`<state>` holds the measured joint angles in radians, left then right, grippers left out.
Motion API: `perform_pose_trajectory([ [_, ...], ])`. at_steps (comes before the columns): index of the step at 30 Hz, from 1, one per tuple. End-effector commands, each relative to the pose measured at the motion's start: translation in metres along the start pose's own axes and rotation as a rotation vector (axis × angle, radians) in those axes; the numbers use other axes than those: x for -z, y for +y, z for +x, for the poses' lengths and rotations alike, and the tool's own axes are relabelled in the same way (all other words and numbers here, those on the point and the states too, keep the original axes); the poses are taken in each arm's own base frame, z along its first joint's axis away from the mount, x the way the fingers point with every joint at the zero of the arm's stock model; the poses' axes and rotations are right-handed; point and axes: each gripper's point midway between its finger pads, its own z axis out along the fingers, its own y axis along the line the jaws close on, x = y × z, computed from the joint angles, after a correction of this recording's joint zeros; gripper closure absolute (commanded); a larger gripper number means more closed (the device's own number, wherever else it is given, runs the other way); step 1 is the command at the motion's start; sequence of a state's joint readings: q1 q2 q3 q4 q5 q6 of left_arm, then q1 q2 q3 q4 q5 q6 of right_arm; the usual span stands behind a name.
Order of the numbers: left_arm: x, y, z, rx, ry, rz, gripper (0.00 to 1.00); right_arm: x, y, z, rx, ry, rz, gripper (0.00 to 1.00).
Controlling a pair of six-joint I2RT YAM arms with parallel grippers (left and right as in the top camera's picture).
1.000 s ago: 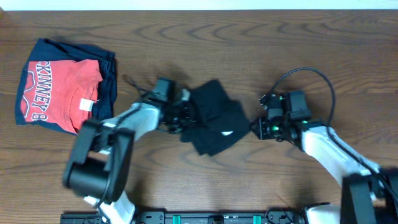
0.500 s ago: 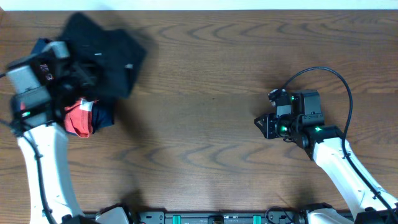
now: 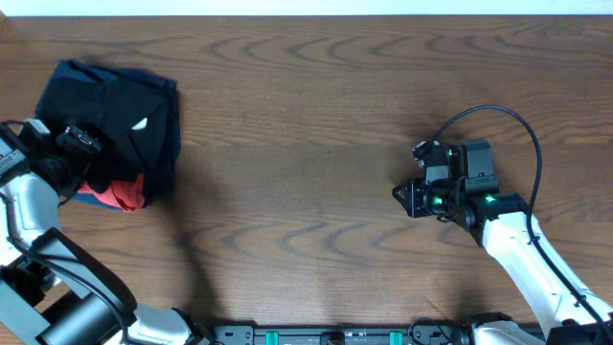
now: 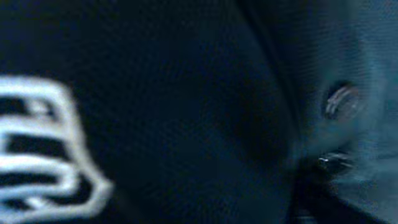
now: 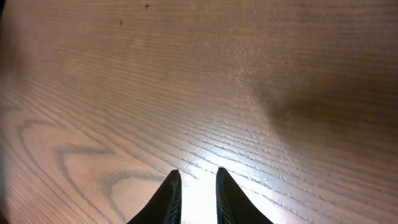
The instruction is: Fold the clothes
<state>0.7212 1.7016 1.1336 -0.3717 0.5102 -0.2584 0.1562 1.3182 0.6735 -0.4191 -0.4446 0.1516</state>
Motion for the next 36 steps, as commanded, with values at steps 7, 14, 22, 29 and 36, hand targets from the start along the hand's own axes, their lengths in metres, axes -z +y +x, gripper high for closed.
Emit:
perform_pose_trajectory([
  [7,0.079,0.016,-0.018,0.061,-0.126,-0.082,0.02,0.003,0.002,-0.007,0.015,-0.017,-0.007,0.82],
  [14,0.17,-0.056,-0.027,-0.146,-0.321,0.097,0.02,0.009,0.009,-0.012,0.067,-0.04,-0.026,0.83],
  [22,0.23,-0.179,0.07,-0.725,-0.278,0.348,0.02,0.087,0.039,-0.065,0.193,-0.31,0.068,0.84],
  [29,0.272,-0.182,0.134,-0.845,-0.219,0.287,0.02,0.19,0.085,-0.066,0.299,-0.575,0.062,0.55],
  [36,0.296,-0.173,0.192,-0.946,-0.107,0.349,0.02,0.254,0.104,-0.025,0.357,-0.756,0.044,0.01],
])
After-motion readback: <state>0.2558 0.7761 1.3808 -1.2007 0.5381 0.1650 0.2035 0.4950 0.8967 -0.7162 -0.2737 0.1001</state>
